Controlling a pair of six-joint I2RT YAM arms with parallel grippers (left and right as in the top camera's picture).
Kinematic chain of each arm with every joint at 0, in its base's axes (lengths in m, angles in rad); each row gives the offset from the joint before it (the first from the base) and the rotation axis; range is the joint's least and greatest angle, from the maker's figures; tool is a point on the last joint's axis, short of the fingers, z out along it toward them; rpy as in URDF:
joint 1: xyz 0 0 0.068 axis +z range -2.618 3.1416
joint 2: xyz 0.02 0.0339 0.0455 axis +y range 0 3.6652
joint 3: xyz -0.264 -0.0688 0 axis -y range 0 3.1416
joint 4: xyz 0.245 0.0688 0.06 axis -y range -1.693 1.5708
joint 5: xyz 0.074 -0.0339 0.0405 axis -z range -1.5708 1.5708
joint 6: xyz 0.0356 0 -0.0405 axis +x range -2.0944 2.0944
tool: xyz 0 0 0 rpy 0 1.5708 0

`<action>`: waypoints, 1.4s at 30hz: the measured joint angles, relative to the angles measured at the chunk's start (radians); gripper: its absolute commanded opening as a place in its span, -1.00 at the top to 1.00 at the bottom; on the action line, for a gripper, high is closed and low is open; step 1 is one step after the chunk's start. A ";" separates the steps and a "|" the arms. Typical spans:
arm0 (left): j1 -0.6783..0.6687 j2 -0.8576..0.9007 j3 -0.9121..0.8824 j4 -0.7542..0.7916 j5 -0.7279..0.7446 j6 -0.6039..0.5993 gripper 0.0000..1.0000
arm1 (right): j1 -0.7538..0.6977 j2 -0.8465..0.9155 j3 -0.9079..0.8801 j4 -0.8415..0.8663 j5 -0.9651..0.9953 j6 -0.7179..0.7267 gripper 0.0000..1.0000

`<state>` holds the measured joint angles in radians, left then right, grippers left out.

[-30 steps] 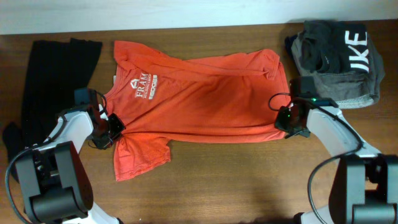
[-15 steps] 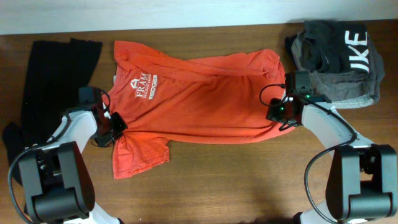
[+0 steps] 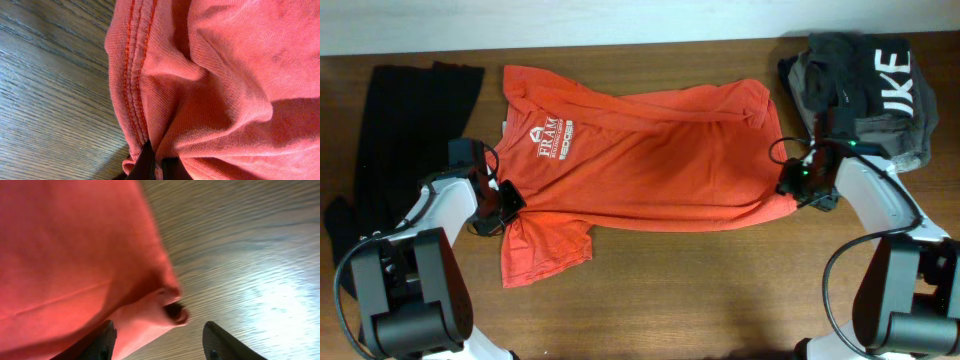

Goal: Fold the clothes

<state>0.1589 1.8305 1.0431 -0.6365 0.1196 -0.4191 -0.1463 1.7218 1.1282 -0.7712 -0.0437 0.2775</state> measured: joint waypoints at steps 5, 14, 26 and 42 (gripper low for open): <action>0.000 0.000 0.000 0.002 0.000 0.000 0.99 | -0.029 0.000 -0.039 0.036 0.001 -0.023 -0.19; -0.001 0.000 0.000 0.020 0.000 0.000 0.99 | -0.029 0.000 -0.149 0.156 0.002 -0.037 0.32; -0.001 0.000 -0.001 0.020 0.000 0.000 0.91 | -0.029 0.000 -0.200 0.161 -0.010 -0.040 0.92; -0.001 0.051 0.077 -0.352 0.009 0.150 0.99 | -0.029 -0.023 -0.130 -0.130 -0.010 0.012 0.92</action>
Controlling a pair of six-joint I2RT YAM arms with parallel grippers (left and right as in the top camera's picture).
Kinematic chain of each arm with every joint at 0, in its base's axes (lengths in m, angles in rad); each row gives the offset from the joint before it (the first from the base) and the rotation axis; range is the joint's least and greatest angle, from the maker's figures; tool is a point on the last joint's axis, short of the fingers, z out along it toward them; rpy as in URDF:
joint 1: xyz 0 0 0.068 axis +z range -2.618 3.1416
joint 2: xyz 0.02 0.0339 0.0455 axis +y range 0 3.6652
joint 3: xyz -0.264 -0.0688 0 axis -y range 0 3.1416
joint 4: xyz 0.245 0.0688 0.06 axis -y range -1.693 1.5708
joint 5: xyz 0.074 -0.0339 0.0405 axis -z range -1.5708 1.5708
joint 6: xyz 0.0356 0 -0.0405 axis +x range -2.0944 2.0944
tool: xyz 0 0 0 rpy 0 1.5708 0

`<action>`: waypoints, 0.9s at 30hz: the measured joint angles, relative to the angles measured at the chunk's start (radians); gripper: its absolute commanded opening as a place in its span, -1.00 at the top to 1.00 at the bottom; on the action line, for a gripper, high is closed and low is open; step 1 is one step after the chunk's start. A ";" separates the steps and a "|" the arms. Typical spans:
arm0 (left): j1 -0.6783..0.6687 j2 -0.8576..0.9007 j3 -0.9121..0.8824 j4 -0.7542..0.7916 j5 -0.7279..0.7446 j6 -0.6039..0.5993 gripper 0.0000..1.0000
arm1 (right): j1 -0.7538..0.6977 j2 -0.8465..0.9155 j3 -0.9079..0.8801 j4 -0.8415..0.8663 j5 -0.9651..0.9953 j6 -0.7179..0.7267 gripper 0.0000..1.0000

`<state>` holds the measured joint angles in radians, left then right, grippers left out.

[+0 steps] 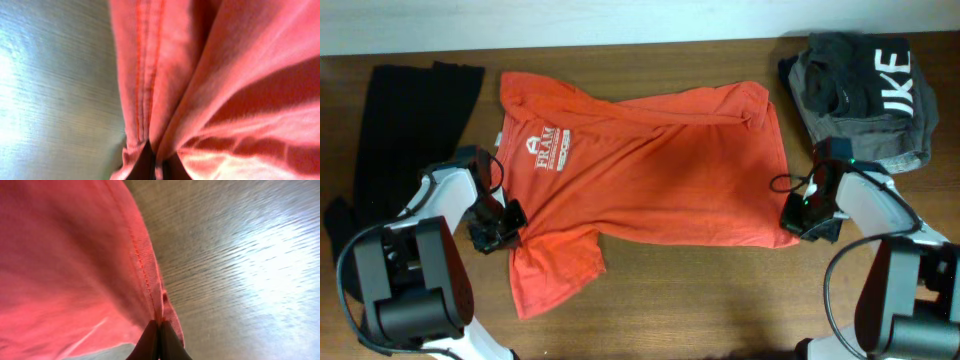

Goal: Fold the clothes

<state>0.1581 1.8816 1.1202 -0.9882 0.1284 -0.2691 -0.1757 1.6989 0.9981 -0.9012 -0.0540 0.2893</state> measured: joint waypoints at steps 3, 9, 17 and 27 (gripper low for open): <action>0.000 0.020 0.026 -0.089 -0.005 0.035 0.99 | 0.000 -0.030 0.048 -0.043 0.000 0.001 0.92; -0.001 0.020 0.077 -0.168 -0.063 0.061 0.99 | -0.003 -0.089 0.068 -0.100 0.000 0.002 0.92; 0.055 -0.035 0.087 -0.198 -0.131 0.068 0.99 | -0.125 -0.172 0.068 -0.185 -0.016 0.003 0.92; 0.092 -0.089 0.087 -0.201 -0.132 0.068 0.99 | -0.192 -0.211 0.068 -0.221 -0.052 0.003 0.92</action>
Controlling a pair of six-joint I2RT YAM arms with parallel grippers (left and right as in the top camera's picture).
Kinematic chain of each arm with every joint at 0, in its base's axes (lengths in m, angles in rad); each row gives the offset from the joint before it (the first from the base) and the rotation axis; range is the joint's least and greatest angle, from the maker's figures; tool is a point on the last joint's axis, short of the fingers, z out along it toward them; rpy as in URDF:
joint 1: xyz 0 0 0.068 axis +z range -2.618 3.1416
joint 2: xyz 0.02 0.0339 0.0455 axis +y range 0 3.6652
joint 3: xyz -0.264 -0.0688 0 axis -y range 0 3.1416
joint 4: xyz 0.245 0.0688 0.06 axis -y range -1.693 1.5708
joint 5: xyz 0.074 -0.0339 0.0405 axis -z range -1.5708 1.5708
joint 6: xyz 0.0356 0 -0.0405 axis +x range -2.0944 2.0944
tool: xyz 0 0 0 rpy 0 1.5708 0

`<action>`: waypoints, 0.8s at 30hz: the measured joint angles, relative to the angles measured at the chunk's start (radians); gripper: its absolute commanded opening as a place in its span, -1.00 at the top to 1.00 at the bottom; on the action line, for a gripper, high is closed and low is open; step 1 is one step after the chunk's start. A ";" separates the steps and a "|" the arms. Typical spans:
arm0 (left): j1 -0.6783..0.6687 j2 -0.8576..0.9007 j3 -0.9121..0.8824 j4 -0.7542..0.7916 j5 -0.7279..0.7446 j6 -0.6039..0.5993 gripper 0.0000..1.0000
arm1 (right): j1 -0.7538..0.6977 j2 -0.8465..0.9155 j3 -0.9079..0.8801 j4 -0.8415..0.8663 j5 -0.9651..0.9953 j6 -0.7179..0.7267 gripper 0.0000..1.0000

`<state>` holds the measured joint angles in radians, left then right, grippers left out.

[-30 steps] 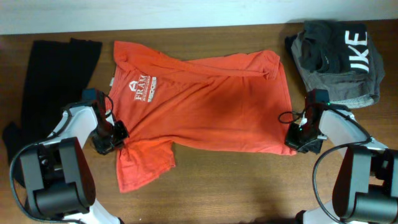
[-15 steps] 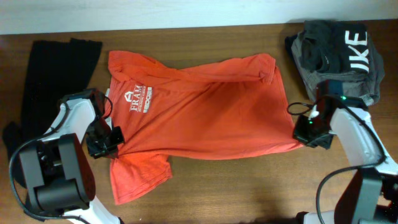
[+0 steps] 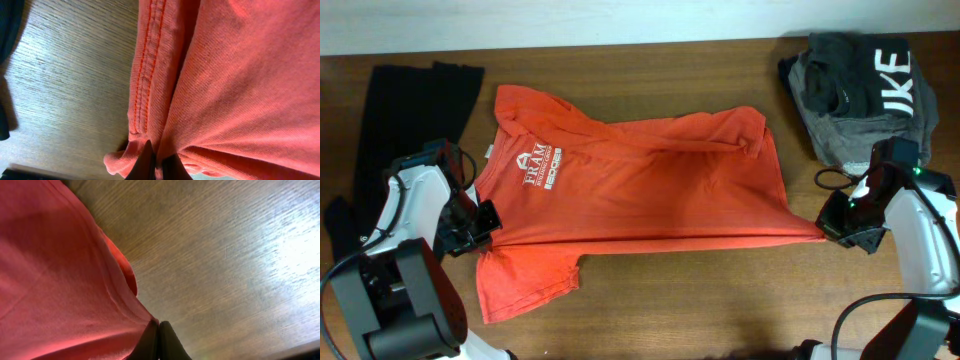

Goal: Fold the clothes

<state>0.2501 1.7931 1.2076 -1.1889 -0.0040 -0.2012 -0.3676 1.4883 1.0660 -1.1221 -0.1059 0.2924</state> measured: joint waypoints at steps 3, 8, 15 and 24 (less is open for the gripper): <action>0.000 0.000 0.000 0.000 0.002 0.000 0.99 | 0.000 0.000 0.000 -0.019 -0.001 0.000 0.92; 0.000 0.000 0.000 0.000 0.009 0.000 0.92 | 0.000 0.000 0.000 -0.043 -0.001 -0.001 0.92; 0.000 0.000 0.000 0.014 0.018 0.000 0.71 | 0.000 0.000 0.000 -0.008 -0.001 -0.002 0.92; -0.037 0.000 0.001 0.054 0.015 0.004 0.00 | -0.003 0.000 0.000 0.024 0.003 -0.001 0.92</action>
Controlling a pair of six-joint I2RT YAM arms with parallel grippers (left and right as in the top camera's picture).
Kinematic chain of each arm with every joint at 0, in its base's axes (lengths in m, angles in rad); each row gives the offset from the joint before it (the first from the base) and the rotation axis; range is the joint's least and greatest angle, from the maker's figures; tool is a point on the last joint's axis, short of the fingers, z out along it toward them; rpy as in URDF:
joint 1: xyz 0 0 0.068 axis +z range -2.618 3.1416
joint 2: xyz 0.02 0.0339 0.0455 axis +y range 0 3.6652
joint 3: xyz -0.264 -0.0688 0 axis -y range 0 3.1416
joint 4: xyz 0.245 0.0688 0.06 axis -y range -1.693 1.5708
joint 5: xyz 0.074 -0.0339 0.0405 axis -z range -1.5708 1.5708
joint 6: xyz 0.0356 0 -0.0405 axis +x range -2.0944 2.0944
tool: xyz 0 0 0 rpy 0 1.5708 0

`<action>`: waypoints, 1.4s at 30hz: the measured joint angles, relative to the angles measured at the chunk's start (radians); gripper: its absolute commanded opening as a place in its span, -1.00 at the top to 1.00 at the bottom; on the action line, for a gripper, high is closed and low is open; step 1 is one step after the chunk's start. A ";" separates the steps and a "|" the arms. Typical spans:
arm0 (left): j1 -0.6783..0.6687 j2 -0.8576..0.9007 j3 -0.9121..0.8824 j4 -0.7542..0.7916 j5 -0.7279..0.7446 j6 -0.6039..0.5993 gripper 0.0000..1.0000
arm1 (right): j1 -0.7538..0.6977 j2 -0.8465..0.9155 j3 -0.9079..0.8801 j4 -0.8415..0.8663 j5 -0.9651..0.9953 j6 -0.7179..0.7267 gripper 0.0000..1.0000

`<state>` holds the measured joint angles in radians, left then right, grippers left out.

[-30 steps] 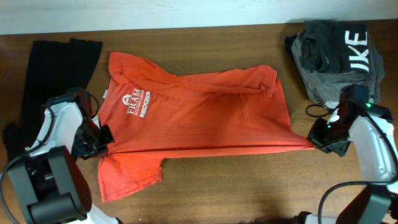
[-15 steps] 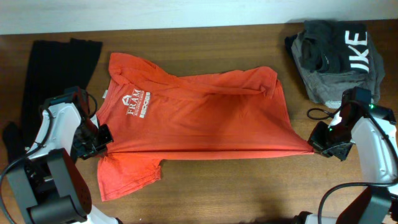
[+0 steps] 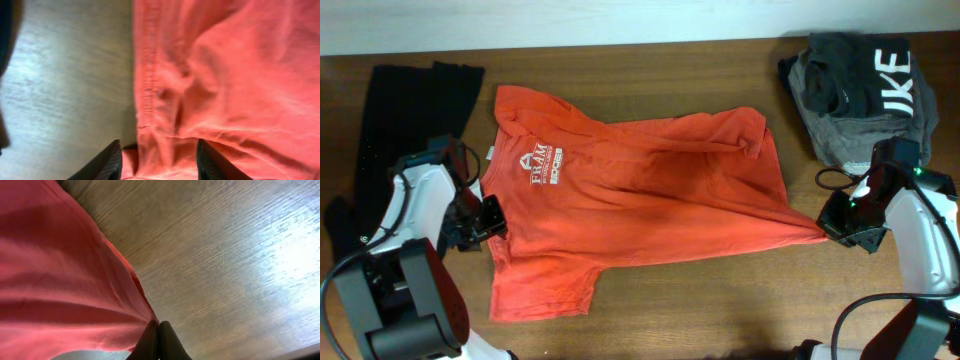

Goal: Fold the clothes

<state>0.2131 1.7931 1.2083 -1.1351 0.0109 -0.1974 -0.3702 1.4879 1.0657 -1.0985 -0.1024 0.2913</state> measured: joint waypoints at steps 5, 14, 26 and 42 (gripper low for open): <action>-0.032 0.000 0.000 0.018 0.000 0.000 -0.06 | 0.000 0.000 -0.023 0.029 0.000 0.000 0.92; -0.032 0.000 0.000 0.023 -0.020 0.000 -0.07 | -0.001 -0.001 -0.085 0.032 0.016 -0.002 0.72; -0.004 0.000 0.000 0.065 -0.031 0.001 -0.08 | -0.002 -0.001 -0.115 0.033 0.029 -0.003 0.11; -0.125 0.000 0.344 0.219 0.188 0.251 -0.65 | 0.222 -0.001 0.277 0.109 -0.072 -0.112 -0.50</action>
<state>0.0883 1.7927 1.5524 -0.9165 0.1993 0.0540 -0.1486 1.4872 1.3430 -0.9890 -0.1749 0.1795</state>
